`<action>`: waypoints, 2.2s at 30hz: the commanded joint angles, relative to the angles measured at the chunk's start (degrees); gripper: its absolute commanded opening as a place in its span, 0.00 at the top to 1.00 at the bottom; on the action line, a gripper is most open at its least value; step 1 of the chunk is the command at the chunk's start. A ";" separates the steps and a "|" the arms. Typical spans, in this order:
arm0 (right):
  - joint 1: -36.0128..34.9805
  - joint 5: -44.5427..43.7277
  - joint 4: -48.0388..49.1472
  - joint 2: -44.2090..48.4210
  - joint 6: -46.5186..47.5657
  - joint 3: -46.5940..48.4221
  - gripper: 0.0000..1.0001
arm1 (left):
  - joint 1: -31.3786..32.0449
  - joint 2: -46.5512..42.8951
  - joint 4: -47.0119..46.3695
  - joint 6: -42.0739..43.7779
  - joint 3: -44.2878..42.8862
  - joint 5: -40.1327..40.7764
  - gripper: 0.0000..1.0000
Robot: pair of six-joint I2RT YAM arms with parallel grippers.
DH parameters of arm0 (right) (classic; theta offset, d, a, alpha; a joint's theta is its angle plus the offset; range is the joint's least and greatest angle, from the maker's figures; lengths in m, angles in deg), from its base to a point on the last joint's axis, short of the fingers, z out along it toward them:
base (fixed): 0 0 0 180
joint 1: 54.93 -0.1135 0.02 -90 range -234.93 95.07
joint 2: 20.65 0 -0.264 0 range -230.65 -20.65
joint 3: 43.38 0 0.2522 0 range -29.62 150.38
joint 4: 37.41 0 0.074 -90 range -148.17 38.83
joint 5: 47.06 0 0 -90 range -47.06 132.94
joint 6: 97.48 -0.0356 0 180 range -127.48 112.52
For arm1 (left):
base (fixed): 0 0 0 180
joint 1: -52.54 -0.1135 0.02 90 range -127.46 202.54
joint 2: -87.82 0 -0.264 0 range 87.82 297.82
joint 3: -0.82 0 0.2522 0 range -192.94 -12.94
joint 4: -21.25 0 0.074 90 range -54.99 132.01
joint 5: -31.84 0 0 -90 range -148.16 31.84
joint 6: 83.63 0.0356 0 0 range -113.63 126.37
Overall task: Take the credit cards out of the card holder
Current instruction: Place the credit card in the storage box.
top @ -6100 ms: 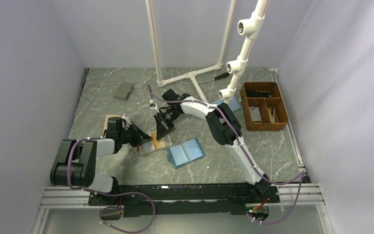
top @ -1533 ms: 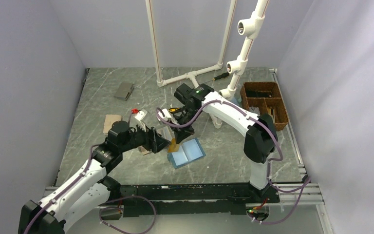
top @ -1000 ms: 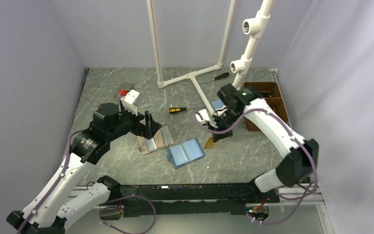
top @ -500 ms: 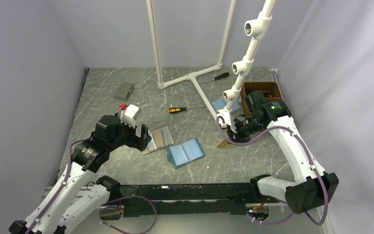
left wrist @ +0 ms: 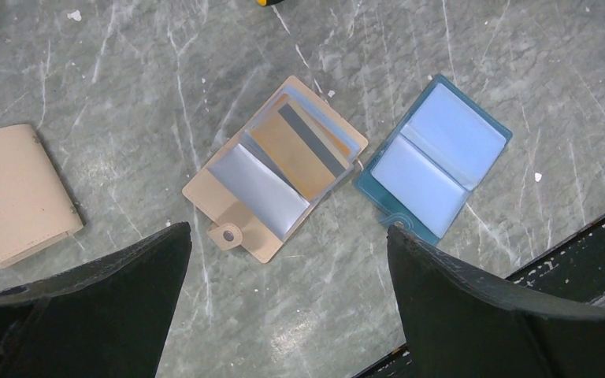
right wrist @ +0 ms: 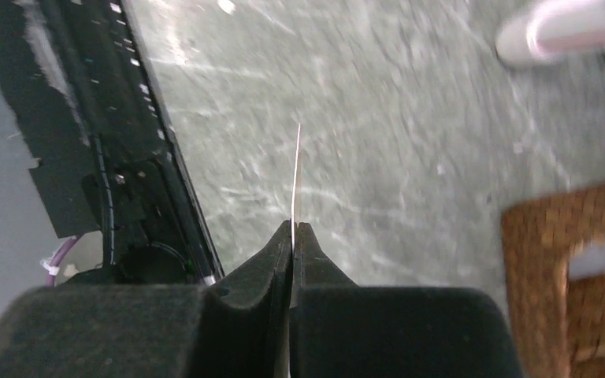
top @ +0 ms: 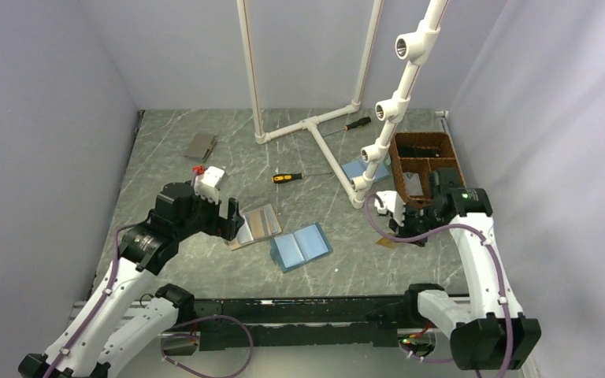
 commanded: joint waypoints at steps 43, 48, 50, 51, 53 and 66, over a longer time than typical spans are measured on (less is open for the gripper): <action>32.57 -5.06 24.15 -37.75 20.06 27.24 1.00 | -2.25 -2.25 -1.74 1.14 -0.56 -2.44 0.00; 32.62 -6.45 17.13 -34.54 20.08 21.80 1.00 | -2.29 -2.86 -1.97 0.76 -0.38 -2.67 0.01; 32.61 -5.82 14.27 -32.13 20.22 18.37 1.00 | -2.36 -2.71 -1.98 0.57 -0.38 -3.10 0.01; 32.70 -5.40 13.94 -30.34 20.03 15.99 1.00 | -2.43 -2.56 -1.97 0.46 -0.40 -3.29 0.00; 32.72 -4.27 13.86 -26.10 20.65 10.53 1.00 | -2.49 -2.09 -1.97 0.16 -0.53 -3.77 0.01; 26.95 6.46 7.20 -7.29 27.90 -5.38 0.97 | -8.22 0.04 -6.52 -10.06 0.23 -16.63 0.01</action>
